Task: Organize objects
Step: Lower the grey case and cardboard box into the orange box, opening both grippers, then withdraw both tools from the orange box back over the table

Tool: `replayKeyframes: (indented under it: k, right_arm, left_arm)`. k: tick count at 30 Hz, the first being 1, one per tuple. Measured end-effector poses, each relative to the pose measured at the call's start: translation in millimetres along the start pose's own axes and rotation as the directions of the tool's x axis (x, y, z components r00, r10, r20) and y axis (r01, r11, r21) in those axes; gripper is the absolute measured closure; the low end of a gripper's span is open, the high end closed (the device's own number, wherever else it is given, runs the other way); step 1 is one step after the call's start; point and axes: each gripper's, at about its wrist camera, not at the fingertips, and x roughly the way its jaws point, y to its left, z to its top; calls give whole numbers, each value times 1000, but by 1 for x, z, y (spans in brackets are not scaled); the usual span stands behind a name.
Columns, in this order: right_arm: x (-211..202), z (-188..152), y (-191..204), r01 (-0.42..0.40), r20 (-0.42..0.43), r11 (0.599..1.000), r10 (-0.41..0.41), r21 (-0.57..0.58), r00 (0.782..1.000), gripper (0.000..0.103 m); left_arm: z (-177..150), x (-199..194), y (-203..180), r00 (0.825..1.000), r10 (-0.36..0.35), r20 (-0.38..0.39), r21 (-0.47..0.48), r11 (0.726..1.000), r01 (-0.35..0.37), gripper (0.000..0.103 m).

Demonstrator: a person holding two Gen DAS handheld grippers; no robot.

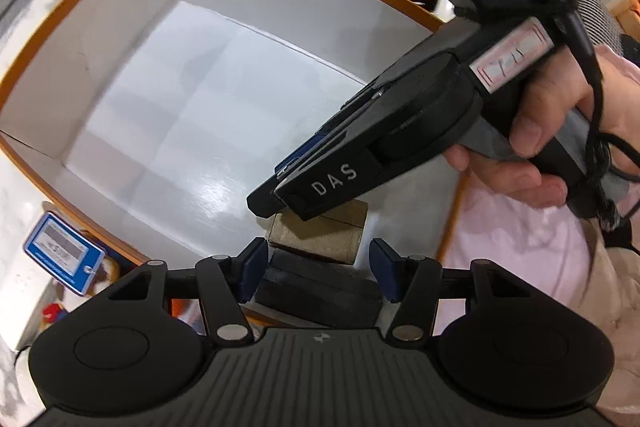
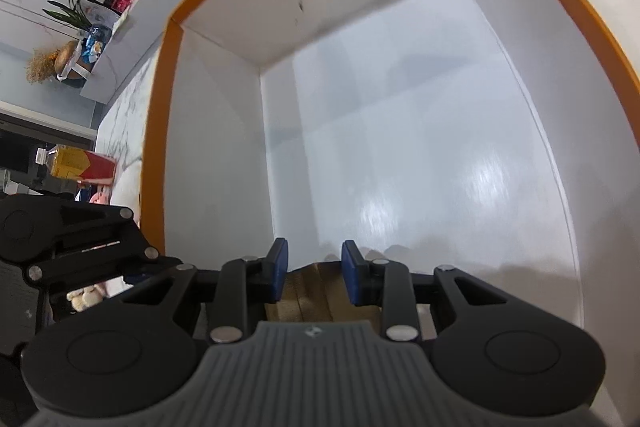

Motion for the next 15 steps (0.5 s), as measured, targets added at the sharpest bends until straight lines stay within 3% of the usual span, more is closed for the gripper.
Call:
replayKeyframes:
  k: [7,11,13,15]
  right_arm:
    - [-3,-13,-3,10,-49,1000,-10,16,999,71]
    - [-5,-12,-5,14,-38,999,-13,31,999,70]
    - [-5,-13,-1,12,-22,1000,-12,-5,1000,69]
    - [-12,-18,9,46,24,996,-44,-75,999,61]
  left_arm:
    - [-12,-4,-3,999,10,51,-17,1000,-9,38]
    - [-22,-13,-6,992,57,111,-27,998,-54,37]
    - [-29,-23,-7,985,70,156,-50,997,-63,37]
    - [-40,-39,-8,974,74,215,-79,995,-58,35]
